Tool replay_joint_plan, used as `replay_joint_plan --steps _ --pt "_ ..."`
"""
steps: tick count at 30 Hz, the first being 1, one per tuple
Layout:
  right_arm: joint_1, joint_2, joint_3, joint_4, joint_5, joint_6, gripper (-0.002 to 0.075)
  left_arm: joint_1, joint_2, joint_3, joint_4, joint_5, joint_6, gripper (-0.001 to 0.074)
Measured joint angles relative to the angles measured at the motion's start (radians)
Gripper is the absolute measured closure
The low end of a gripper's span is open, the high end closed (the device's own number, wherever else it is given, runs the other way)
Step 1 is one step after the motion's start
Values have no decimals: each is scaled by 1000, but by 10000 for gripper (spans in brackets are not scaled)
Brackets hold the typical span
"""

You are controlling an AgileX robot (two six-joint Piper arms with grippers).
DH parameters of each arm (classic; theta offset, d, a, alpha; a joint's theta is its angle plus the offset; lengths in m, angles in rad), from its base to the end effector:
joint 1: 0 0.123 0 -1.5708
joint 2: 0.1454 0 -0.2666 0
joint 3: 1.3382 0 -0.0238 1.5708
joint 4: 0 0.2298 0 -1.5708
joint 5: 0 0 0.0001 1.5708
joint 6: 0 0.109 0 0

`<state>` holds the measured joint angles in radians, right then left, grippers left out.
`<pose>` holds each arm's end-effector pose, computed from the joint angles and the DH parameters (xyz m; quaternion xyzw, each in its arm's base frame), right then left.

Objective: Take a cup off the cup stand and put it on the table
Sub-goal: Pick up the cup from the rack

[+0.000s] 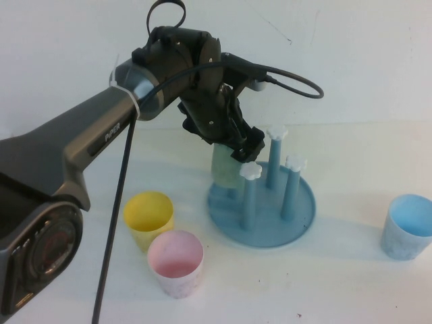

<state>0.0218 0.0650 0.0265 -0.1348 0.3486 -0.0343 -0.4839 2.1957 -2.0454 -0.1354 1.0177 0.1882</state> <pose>0.0715 -0.0035 0.1641 -0.0617 0.8170 -0.0586 0.5703 0.4082 -0.2287 0.2282 0.2998 0.9205 -0.0994 0.2299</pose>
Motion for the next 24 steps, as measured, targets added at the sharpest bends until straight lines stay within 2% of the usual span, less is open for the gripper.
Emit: replay_joint_plan --steps 8,14,19,24 --pt "0 0 0 0 0 0 729 0 0 0 -8 4 -4 52" --pt "0 0 0 0 0 0 729 0 0 0 -8 7 -6 173" --pt "0 0 0 0 0 0 729 0 2 -30 -8 53 -6 173" --pt "0 0 0 0 0 0 729 -2 2 -130 -9 134 -6 173"
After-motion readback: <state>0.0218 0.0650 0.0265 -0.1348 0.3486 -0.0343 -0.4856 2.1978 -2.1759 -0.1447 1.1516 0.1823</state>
